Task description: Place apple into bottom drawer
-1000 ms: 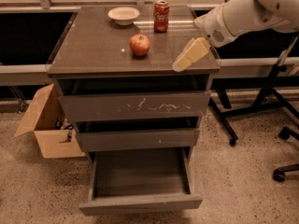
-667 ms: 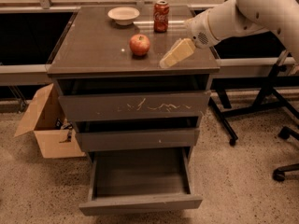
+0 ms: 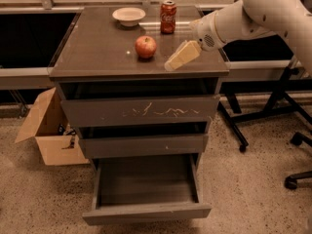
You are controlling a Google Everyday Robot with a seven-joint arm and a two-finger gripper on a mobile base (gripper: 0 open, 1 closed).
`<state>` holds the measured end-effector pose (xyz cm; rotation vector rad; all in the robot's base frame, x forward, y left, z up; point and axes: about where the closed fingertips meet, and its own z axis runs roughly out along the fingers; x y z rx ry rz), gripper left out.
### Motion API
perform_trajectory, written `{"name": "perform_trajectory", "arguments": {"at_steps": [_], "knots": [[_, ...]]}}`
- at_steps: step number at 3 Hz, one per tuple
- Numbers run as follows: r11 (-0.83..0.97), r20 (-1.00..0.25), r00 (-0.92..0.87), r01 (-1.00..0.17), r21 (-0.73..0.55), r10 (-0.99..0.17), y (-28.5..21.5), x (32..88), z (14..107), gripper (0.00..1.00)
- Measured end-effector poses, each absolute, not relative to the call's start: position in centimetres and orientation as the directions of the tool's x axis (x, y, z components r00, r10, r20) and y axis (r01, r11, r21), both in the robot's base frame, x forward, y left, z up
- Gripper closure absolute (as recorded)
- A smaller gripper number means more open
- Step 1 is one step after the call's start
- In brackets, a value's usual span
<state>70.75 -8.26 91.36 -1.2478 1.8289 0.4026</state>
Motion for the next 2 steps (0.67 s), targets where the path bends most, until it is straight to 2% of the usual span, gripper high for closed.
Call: {"name": "perform_trajectory", "arguments": {"at_steps": [2], "knots": [[0.429,-0.838,-0.102,-0.888,-0.167,-0.536,-4.9,75.9,89.1,0.00]]}}
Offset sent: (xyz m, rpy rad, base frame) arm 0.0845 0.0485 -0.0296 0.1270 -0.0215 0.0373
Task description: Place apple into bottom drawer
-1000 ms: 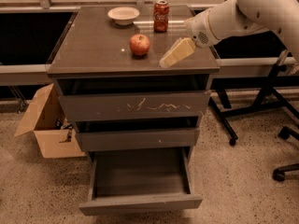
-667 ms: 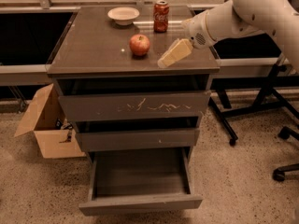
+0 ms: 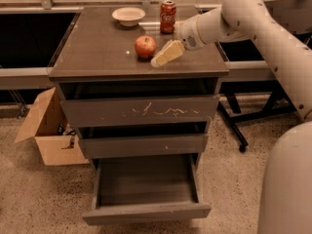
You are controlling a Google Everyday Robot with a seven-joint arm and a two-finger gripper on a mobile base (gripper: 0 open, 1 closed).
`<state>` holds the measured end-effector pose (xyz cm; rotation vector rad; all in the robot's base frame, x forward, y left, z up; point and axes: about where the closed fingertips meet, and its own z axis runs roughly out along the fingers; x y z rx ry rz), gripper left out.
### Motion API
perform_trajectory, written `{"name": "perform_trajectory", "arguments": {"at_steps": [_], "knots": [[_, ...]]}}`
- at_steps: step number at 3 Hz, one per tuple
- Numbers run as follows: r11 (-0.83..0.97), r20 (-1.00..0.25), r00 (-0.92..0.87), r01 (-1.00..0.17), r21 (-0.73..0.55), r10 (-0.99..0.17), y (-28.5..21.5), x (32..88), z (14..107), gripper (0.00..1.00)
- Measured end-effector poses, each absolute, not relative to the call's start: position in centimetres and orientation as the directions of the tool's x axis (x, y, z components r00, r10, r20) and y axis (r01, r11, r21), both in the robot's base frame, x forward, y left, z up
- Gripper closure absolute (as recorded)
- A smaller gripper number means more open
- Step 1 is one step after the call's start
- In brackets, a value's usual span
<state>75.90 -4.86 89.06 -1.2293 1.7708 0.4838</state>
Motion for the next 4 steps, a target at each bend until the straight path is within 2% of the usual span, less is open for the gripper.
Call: {"name": "perform_trajectory", "arguments": {"at_steps": [4], "knots": [[0.472,-0.881,-0.180,-0.880,-0.055,-0.438,0.3,81.7,85.4,0.00]]}}
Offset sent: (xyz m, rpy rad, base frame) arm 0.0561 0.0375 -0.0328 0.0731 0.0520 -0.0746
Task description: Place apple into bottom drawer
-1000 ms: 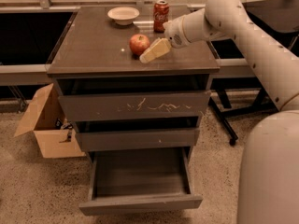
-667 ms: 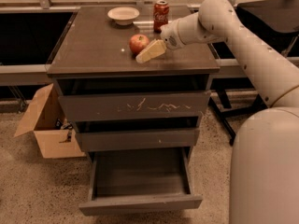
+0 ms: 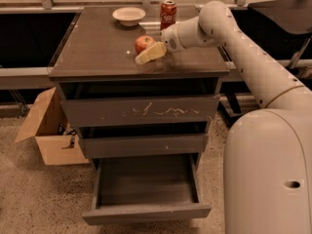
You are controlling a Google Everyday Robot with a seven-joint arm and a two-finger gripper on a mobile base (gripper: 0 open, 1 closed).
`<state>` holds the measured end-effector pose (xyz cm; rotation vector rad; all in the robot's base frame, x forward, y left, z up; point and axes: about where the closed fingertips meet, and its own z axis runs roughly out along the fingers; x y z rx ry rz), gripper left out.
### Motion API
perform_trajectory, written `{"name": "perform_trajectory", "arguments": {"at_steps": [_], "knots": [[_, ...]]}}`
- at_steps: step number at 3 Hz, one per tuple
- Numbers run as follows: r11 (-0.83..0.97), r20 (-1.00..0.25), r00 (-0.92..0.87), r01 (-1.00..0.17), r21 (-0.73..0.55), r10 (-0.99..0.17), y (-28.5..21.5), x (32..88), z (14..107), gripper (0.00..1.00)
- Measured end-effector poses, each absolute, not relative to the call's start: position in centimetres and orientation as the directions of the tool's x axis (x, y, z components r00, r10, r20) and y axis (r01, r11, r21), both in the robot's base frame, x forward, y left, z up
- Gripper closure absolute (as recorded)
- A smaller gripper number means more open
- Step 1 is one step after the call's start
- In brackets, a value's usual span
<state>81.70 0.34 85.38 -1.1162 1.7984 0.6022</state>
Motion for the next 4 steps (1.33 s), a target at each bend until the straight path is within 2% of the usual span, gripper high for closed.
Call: {"name": "perform_trajectory", "arguments": {"at_steps": [1,3,4], "knots": [[0.473,-0.888,-0.189,-0.880,-0.036,-0.420,1.1,82.5,84.9,0.14],[0.443,-0.907,-0.173,-0.896,-0.017,-0.385,1.9,82.2,85.1,0.61],[0.321,-0.927,-0.028,-0.942,-0.101,-0.375,2.7,77.4,89.7,0.93]]}}
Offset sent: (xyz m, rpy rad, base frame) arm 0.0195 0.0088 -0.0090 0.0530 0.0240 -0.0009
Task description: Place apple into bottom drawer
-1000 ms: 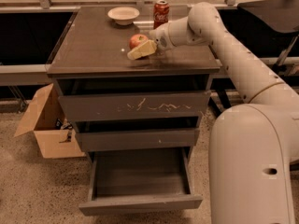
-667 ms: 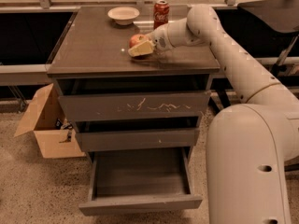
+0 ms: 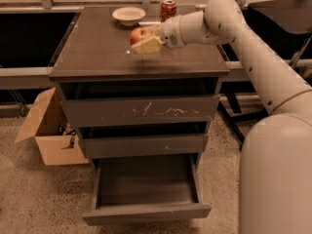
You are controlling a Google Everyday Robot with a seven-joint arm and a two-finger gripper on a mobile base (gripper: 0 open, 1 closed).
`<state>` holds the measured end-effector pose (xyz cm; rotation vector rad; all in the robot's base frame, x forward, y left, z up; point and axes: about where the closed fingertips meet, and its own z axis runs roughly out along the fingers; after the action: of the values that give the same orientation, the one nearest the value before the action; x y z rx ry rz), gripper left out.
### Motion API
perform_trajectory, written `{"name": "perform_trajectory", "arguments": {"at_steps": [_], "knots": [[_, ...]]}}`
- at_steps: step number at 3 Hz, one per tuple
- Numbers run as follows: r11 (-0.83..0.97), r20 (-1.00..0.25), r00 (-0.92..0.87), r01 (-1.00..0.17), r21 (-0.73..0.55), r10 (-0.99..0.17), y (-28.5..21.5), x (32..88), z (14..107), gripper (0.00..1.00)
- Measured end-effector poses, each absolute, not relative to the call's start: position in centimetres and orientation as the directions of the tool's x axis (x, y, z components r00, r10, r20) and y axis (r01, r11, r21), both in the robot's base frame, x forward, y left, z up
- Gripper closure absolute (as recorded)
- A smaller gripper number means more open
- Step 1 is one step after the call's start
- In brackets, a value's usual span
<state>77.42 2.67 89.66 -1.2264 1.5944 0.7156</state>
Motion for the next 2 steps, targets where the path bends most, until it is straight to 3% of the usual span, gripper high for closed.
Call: {"name": "perform_trajectory", "arguments": {"at_steps": [1,2], "knots": [[0.217,-0.943,0.057,-0.967,-0.133,-0.327,3.27,73.42,92.69,1.00],[0.209,-0.943,0.059,-0.969,-0.133,-0.326,3.67,73.37,92.55,1.00]]}}
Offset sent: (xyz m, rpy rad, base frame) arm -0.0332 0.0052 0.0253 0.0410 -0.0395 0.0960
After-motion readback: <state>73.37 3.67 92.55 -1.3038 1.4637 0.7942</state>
